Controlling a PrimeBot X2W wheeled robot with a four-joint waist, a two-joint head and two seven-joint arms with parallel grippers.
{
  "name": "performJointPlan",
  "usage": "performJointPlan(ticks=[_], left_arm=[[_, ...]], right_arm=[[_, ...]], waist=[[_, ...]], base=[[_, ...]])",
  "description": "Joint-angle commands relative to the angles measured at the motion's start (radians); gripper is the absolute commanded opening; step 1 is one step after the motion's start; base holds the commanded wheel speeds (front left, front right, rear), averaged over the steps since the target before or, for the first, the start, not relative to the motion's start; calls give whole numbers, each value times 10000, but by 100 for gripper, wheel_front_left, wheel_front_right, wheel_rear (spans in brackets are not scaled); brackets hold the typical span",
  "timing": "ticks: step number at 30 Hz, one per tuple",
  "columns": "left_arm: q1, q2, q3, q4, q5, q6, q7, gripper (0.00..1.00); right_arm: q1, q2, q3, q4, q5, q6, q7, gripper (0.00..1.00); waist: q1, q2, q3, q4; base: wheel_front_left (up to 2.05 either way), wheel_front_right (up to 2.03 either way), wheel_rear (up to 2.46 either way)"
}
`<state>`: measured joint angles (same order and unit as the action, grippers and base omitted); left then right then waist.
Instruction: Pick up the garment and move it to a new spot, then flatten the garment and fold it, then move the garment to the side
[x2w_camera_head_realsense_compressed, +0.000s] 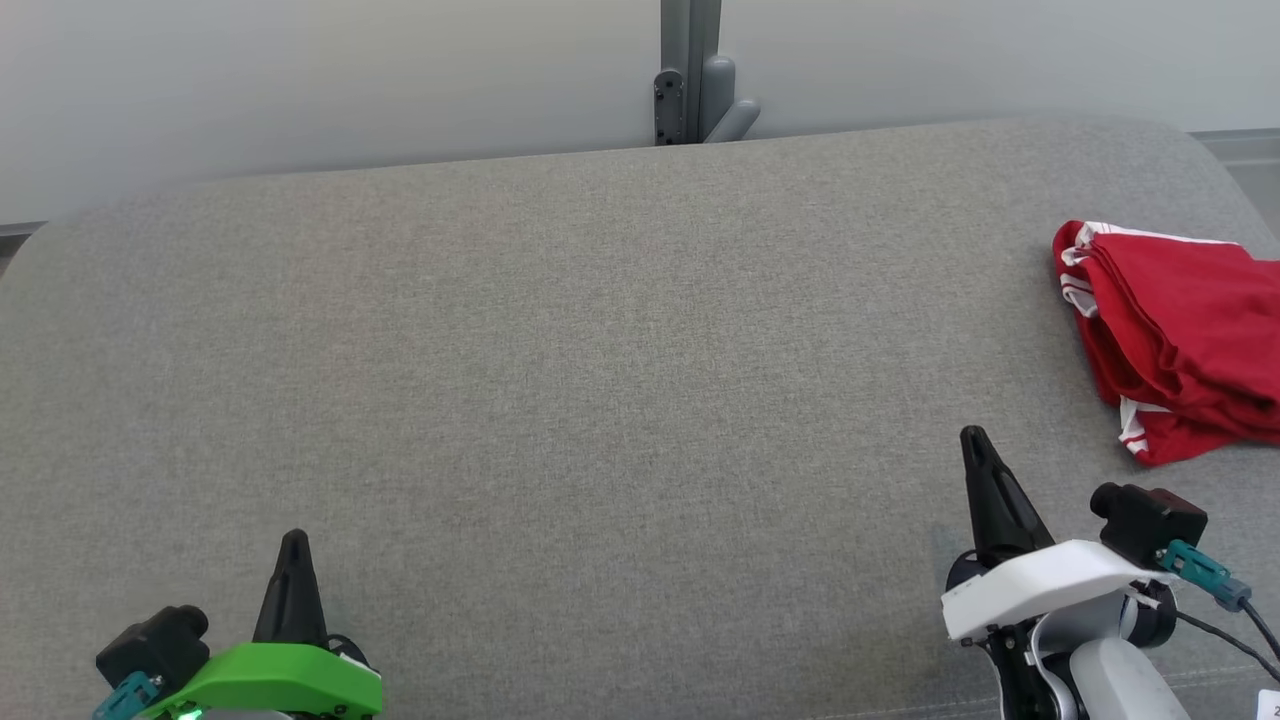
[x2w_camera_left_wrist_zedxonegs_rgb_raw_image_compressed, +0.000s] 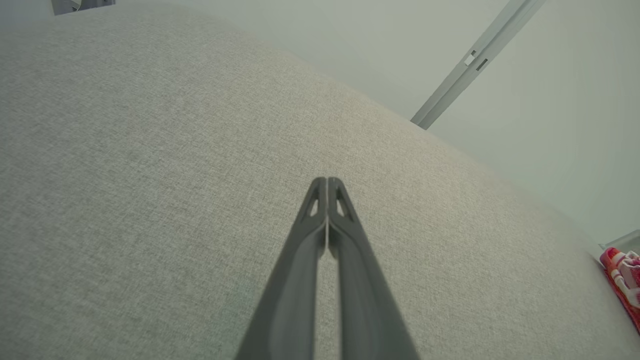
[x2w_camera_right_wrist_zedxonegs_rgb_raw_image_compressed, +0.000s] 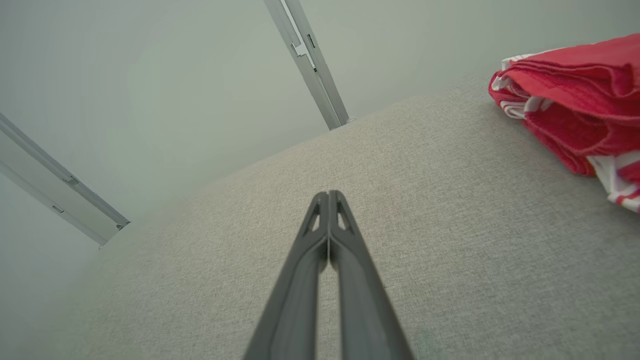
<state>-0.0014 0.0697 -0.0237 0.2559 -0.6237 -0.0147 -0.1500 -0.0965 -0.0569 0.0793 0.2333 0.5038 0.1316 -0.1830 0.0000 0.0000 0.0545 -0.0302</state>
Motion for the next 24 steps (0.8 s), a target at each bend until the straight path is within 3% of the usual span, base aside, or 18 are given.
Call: performJointPlan(ticks=[1,24], left_arm=[[-314,-1,140,-144,-379,-69,109,0],[-611,-54,786,-146,-3202,-376,1047,0]], right_arm=[[-282,-80,-41,-88,478,-3,69,0],[-419,-197,-150,90,3880,-5,610,0]], waist=[[0,0,-8,5],[0,0,-121,68]], base=[[0,0,0],[0,0,0]])
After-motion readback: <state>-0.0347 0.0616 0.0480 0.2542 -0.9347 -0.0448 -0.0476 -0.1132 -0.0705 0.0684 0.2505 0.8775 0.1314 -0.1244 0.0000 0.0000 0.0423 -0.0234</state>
